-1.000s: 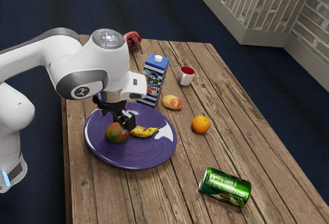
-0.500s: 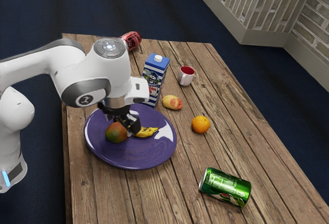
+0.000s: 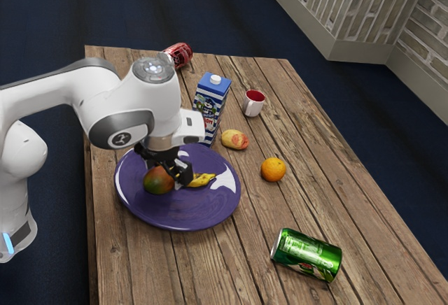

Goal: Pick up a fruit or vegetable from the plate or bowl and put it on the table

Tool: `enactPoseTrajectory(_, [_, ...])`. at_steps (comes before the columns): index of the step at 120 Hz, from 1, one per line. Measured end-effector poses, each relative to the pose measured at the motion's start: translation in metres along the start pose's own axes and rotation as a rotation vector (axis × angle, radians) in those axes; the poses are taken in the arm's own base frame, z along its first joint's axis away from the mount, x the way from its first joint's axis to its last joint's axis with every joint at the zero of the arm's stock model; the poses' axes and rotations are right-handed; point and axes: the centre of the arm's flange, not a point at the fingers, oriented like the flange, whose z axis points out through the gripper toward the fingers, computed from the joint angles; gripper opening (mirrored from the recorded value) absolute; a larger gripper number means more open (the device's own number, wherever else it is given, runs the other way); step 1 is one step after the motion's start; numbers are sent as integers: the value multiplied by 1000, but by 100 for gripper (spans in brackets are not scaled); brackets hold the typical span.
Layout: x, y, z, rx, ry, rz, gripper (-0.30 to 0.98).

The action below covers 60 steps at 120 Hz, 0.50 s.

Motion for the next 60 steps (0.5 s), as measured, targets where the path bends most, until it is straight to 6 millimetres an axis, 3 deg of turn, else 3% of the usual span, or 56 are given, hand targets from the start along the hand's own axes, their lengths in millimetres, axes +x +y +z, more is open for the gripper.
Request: enactPoseTrajectory(60, [4,-7,18,18,-22,-24,63])
